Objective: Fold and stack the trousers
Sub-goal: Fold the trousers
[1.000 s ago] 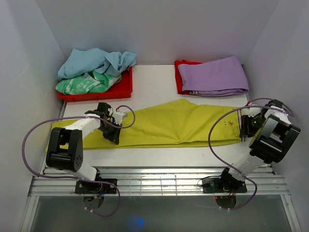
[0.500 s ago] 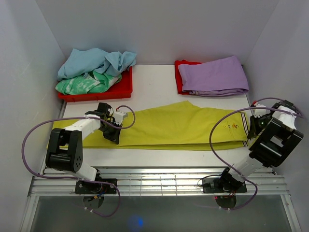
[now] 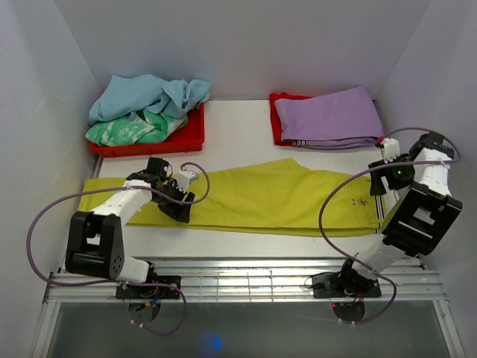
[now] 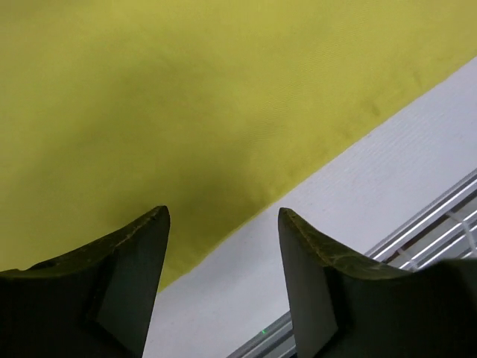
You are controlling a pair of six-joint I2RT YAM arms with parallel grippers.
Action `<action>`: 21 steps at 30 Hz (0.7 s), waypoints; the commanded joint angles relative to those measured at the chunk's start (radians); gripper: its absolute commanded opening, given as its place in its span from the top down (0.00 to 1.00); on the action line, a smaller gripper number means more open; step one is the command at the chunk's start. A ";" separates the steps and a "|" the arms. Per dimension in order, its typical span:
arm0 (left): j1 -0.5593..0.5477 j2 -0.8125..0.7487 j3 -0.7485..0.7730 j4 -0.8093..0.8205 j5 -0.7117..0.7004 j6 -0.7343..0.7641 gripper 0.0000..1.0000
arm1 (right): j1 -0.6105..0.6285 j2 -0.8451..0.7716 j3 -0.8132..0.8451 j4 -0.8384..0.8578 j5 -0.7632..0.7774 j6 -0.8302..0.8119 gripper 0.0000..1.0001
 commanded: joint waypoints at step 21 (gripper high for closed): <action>-0.396 1.050 1.527 0.348 0.197 -0.521 0.18 | 0.300 0.241 0.261 0.149 -0.091 0.024 0.36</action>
